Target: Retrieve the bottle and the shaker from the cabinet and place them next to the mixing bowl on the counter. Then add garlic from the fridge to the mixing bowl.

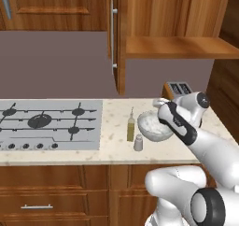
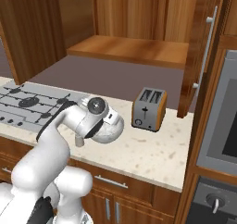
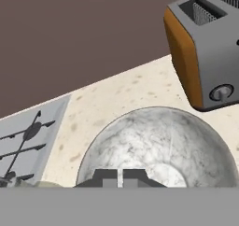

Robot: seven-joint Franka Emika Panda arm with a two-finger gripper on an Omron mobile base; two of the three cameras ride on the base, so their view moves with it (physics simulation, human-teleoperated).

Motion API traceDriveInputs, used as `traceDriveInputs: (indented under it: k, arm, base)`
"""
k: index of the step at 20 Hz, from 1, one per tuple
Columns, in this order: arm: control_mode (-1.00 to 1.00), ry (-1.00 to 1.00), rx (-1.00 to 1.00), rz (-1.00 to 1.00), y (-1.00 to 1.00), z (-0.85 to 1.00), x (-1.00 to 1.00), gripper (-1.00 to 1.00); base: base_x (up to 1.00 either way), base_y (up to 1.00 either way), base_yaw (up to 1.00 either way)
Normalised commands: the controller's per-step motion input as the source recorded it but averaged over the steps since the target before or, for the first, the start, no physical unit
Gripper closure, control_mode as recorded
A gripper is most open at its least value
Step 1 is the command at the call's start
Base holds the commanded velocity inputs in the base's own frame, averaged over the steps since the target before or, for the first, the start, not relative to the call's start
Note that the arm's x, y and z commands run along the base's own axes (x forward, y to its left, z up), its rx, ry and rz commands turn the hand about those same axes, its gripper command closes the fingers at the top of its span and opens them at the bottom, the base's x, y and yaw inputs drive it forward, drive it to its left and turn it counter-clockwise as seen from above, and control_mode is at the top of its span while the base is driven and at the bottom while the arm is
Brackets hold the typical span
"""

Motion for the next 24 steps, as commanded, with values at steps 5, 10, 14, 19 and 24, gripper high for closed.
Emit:
traceDriveInputs:
  k: [5,10,14,19,24]
  arm:
    - [-1.00,0.01,-0.03,0.03,0.00,-0.21,0.14,1.00]
    - [-1.00,0.00,-0.03,0.03,0.00,-0.21,0.05,1.00]
    - [-1.00,0.02,-0.03,0.01,0.00,-0.26,0.00,1.00]
    - [-1.00,0.05,-0.03,0.01,0.00,-0.30,0.10,1.00]
    - [-1.00,0.06,-0.02,0.01,0.00,-0.27,0.17,1.00]
  base:
    - [0.00,0.00,0.00]
    - [0.00,0.00,0.00]
    - [0.00,0.00,0.00]
    - [0.00,0.00,0.00]
    - [0.00,0.00,0.00]
